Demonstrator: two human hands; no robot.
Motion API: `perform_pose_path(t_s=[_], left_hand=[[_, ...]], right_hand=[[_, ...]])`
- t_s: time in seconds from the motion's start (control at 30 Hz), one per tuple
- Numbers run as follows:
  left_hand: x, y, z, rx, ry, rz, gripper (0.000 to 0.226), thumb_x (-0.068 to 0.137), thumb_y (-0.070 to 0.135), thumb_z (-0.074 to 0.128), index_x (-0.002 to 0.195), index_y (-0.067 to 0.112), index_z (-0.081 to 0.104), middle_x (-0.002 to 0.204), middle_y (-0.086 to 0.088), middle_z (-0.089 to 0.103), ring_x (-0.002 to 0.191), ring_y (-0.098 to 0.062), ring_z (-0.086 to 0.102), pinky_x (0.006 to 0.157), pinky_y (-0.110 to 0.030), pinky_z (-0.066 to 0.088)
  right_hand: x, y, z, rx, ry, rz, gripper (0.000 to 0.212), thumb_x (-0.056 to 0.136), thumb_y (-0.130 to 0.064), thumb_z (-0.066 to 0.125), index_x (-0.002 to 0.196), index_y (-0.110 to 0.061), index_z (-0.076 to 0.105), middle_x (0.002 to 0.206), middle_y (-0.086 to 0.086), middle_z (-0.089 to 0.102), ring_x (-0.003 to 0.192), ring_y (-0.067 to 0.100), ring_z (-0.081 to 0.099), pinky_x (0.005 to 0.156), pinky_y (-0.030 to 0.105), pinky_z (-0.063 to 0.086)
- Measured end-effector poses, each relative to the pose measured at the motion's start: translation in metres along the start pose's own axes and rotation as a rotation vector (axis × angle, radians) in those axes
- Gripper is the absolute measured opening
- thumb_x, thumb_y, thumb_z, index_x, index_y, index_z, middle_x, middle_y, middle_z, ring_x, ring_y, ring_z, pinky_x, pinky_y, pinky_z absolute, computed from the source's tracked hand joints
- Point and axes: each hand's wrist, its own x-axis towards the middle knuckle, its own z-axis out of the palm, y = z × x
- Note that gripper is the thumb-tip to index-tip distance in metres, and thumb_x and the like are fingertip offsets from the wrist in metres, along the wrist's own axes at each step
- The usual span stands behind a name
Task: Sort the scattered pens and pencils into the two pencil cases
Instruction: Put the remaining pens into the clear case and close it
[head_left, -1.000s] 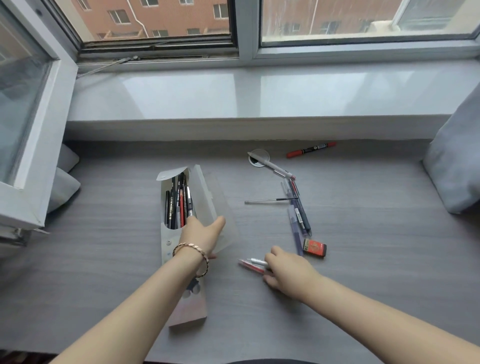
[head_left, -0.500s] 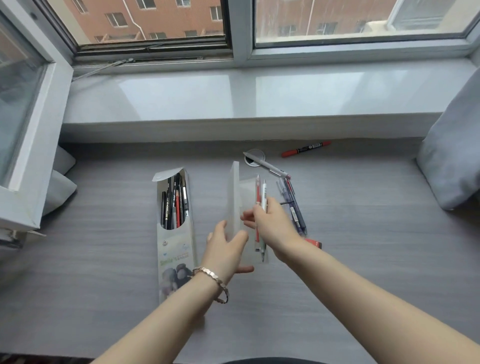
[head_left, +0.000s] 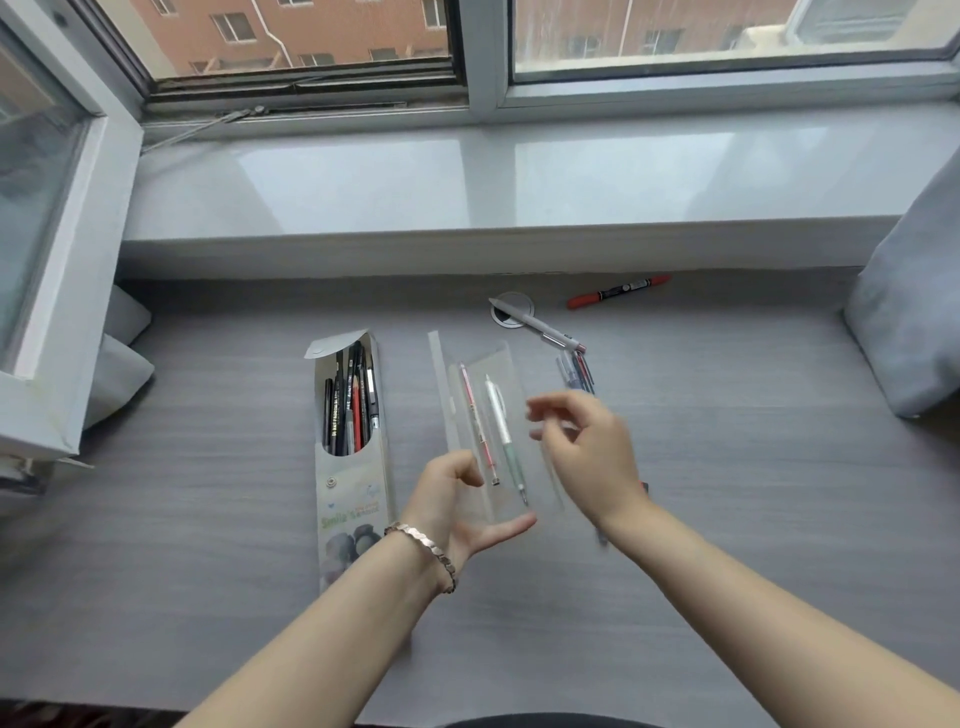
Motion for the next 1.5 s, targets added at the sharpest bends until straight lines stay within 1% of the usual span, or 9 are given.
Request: perform_pose_path(t_s=[0.07,0.23,0.53,0.8,1.0,1.1,1.13,1.27,1.5], left_hand=[[0.005,0.003,-0.004,0.039,0.026,0.01,0.036,0.082,-0.01,0.032,0.053,0.012,0.033,0.086,0.001,0.039,0.077,-0.015,0.04,0.078,-0.058,0.049],[0.008,0.007,-0.008,0.094,0.047,0.02,0.035,0.082,-0.011,0.033,0.054,0.011,0.032,0.086,0.001,0.04,0.077,-0.012,0.04,0.078,-0.055,0.049],[0.012,0.001,-0.01,0.104,0.034,-0.014,0.032,0.081,-0.011,0.033,0.056,0.01,0.034,0.087,0.004,0.041,0.077,-0.013,0.041,0.084,-0.058,0.047],[0.016,-0.002,-0.008,0.103,0.01,-0.014,0.032,0.081,-0.011,0.034,0.057,0.01,0.034,0.088,0.001,0.04,0.078,-0.012,0.04,0.081,-0.057,0.049],[0.024,-0.011,-0.006,0.136,-0.068,-0.038,0.014,0.067,-0.005,0.044,0.074,0.006,0.042,0.106,-0.007,0.046,0.085,-0.016,0.048,0.076,-0.053,0.054],[0.034,-0.013,-0.011,0.149,-0.134,-0.07,0.093,0.035,0.002,0.05,0.127,-0.003,0.039,0.109,-0.014,0.053,0.09,-0.027,0.054,0.06,-0.041,0.057],[0.038,-0.014,-0.014,0.138,-0.133,-0.064,0.1,0.033,0.002,0.05,0.131,-0.002,0.035,0.109,-0.014,0.054,0.091,-0.028,0.054,0.06,-0.039,0.056],[0.026,-0.005,-0.018,0.073,-0.038,0.007,0.012,0.065,-0.006,0.046,0.071,0.004,0.044,0.109,-0.009,0.039,0.092,-0.02,0.044,0.072,-0.054,0.055],[0.022,-0.002,-0.022,0.099,0.046,0.029,0.038,0.081,-0.012,0.034,0.052,0.013,0.028,0.082,-0.003,0.035,0.079,-0.013,0.04,0.076,-0.057,0.05]], right_hand=[[0.016,0.011,-0.012,-0.152,0.132,0.012,0.022,0.084,0.003,0.049,0.096,-0.007,0.065,0.094,0.004,0.061,0.083,0.016,0.059,0.078,0.015,0.047],[0.05,0.054,-0.024,-0.638,-0.059,0.319,0.036,0.087,-0.015,0.054,0.121,-0.004,0.048,0.124,0.021,0.047,0.116,0.037,0.045,0.097,0.038,0.038],[0.059,0.063,-0.018,-0.932,-0.14,0.359,0.033,0.088,-0.008,0.05,0.115,0.005,0.037,0.125,0.026,0.046,0.115,0.041,0.048,0.093,0.041,0.043],[0.043,0.034,-0.033,-0.236,0.132,0.323,0.034,0.097,-0.015,0.031,0.128,0.0,0.032,0.108,0.021,0.056,0.09,0.033,0.052,0.071,0.032,0.034],[-0.002,-0.009,0.01,-0.199,-0.218,0.178,0.043,0.097,-0.012,0.032,0.139,-0.008,0.026,0.138,0.015,0.043,0.125,0.025,0.042,0.086,0.021,0.031],[-0.013,-0.014,0.027,-0.272,-0.293,0.173,0.046,0.096,-0.016,0.034,0.141,-0.006,0.025,0.141,0.016,0.035,0.128,0.025,0.038,0.098,0.021,0.027],[-0.013,-0.013,0.028,-0.291,-0.296,0.164,0.043,0.096,-0.016,0.036,0.138,-0.006,0.031,0.137,0.017,0.038,0.124,0.026,0.042,0.098,0.023,0.029],[-0.006,-0.003,0.014,-0.356,-0.171,0.043,0.032,0.091,-0.012,0.045,0.122,-0.009,0.052,0.122,0.011,0.048,0.105,0.023,0.054,0.094,0.03,0.042],[0.019,0.05,-0.005,-0.853,-0.258,0.279,0.031,0.088,-0.016,0.048,0.115,-0.002,0.042,0.118,0.023,0.054,0.109,0.038,0.052,0.086,0.04,0.044]])
